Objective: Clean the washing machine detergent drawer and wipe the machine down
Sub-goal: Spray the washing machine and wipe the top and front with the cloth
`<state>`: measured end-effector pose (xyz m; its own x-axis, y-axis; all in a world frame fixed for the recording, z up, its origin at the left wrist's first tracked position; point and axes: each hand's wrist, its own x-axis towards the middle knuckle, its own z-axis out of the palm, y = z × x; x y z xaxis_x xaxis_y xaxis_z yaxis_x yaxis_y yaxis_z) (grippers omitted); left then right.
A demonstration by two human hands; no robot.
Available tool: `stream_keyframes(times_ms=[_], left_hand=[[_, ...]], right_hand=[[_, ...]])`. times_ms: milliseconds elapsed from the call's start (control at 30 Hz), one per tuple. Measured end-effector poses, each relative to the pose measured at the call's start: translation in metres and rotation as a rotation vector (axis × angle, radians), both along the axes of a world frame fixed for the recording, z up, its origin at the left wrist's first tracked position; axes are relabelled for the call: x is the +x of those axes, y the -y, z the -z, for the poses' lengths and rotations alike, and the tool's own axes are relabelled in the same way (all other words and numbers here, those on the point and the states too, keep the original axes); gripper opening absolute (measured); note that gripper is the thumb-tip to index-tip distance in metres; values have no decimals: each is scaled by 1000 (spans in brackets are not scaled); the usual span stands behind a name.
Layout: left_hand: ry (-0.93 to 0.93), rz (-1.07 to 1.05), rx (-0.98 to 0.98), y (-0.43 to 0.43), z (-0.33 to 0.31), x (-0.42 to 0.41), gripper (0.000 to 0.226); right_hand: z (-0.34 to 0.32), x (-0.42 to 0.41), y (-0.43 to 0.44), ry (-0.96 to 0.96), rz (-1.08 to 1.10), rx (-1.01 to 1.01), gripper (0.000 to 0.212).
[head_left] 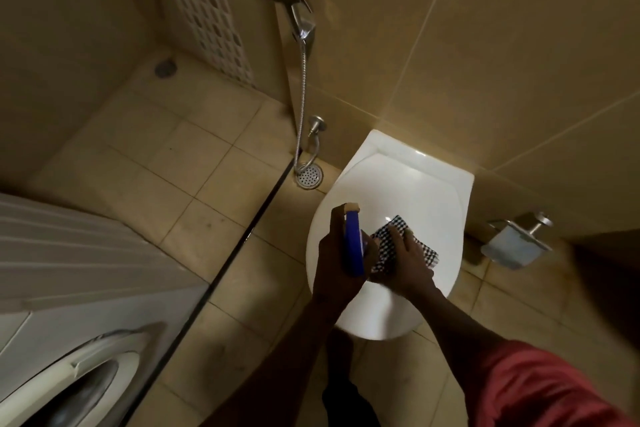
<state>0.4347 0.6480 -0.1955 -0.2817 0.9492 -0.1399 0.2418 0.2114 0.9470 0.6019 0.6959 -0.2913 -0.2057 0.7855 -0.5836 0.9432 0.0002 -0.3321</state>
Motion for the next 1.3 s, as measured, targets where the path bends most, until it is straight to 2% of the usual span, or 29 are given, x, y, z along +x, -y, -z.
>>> stream_keyframes(times_ms=[67, 167, 200, 300, 367, 433, 533, 600, 633, 733, 800, 900, 967, 1033, 1100, 1167, 1233, 1267, 1300], left_hand=[[-21, -35, 5, 3, -3, -9, 56], [-43, -118, -33, 15, -6, -29, 59], [-56, -150, -40, 21, -6, -35, 60], [-77, -254, -53, 39, -10, -53, 60], [-70, -314, -51, 51, -14, -60, 54], [-85, -347, -16, 64, -20, -67, 46], [-118, -354, 26, 82, -32, -76, 42], [-120, -369, 35, 88, -41, -88, 46], [-108, -381, 38, 93, -47, -96, 53], [-98, -417, 55, 113, -63, -124, 65], [-103, -461, 60, 133, -73, -144, 58], [-155, -524, 90, 163, -91, -171, 38], [-201, -553, 102, 183, -102, -189, 44], [-193, -570, 83, 203, -111, -206, 45], [-165, -594, 54, 221, -121, -220, 40], [-165, -621, 50, 235, -131, -233, 42], [-160, -648, 41, 246, -145, -245, 48], [-152, -649, 35, 251, -152, -249, 51], [-152, -646, 43, 256, -160, -253, 53]], right_hand=[[5, -7, 5, 101, 11, 11, 111], [5, -22, 7, 165, 26, 100, 61], [3, -27, 6, 178, 24, 118, 50], [-16, -40, 0, 157, 82, 111, 35], [-29, -44, -4, 32, 280, 101, 27], [-48, -54, -5, -190, 564, 47, 21], [-83, -78, -5, -617, 786, -263, 14], [-104, -100, 0, -812, 895, -551, 18], [-111, -111, 3, -842, 932, -634, 21], [-129, -145, 11, -866, 880, -718, 29], [-147, -170, 19, -837, 752, -750, 34], [-177, -205, 40, -749, 553, -744, 53], [-200, -228, 53, -742, 451, -669, 49], [-233, -243, 62, -799, 354, -691, 49], [-269, -241, 61, -963, 240, -764, 52], [-300, -252, 71, -1139, 254, -711, 64], [-307, -266, 83, -1471, 426, -744, 67], [-302, -274, 93, -1469, 488, -758, 67], [-301, -285, 107, -1212, 431, -749, 68]])
